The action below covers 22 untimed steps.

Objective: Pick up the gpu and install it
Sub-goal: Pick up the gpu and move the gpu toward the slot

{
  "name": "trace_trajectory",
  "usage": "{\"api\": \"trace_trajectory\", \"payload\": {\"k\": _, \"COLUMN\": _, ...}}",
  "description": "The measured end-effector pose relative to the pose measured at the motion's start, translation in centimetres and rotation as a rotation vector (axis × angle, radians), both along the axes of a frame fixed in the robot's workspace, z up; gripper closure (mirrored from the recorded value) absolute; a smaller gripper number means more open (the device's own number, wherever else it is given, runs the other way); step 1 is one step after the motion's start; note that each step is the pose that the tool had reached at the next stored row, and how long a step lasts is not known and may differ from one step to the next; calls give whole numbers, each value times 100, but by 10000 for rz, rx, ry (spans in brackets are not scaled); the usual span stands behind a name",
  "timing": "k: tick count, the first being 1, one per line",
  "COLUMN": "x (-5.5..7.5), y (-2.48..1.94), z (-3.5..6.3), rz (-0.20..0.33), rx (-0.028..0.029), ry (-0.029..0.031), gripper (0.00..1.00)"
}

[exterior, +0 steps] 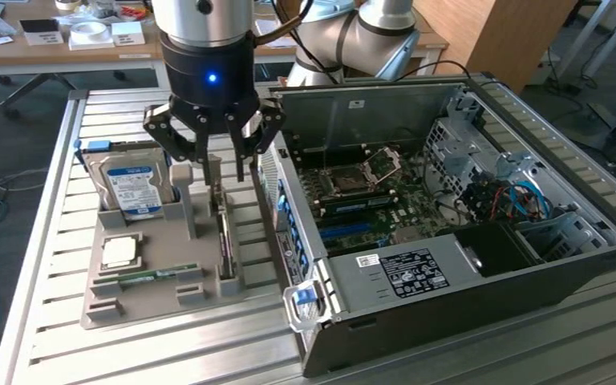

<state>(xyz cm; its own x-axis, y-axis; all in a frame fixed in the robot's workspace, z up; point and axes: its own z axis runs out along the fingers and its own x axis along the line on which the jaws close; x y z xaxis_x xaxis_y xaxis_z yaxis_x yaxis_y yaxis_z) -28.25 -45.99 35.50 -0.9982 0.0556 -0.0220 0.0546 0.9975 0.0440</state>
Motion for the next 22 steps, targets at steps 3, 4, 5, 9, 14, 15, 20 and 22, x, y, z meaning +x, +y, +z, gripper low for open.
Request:
{"api": "trace_trajectory", "payload": {"k": 3, "x": 0, "y": 0, "z": -53, "rz": -2, "rx": -1, "ry": 1, "gripper": 57}}
{"api": "trace_trajectory", "payload": {"k": 4, "x": 0, "y": 0, "z": -73, "rz": -2, "rx": 0, "ry": -1, "gripper": 57}}
{"api": "trace_trajectory", "payload": {"k": 5, "x": 0, "y": 0, "z": -89, "rz": -3, "rx": 0, "ry": -1, "gripper": 57}}
{"api": "trace_trajectory", "payload": {"k": 9, "x": 0, "y": 0, "z": -156, "rz": -7, "rx": 0, "ry": -1, "gripper": 57}}
{"api": "trace_trajectory", "payload": {"k": 14, "x": 0, "y": 0, "z": -247, "rz": -17, "rx": -1, "ry": 0, "gripper": 57}}
{"api": "trace_trajectory", "payload": {"k": 15, "x": 0, "y": 0, "z": -262, "rz": -18, "rx": 0, "ry": -1, "gripper": 57}}
{"api": "trace_trajectory", "payload": {"k": 20, "x": 0, "y": 0, "z": -314, "rz": -19, "rx": 0, "ry": -1, "gripper": 57}}
{"api": "trace_trajectory", "payload": {"k": 22, "x": 0, "y": 0, "z": -332, "rz": -19, "rx": 0, "ry": -1, "gripper": 57}}
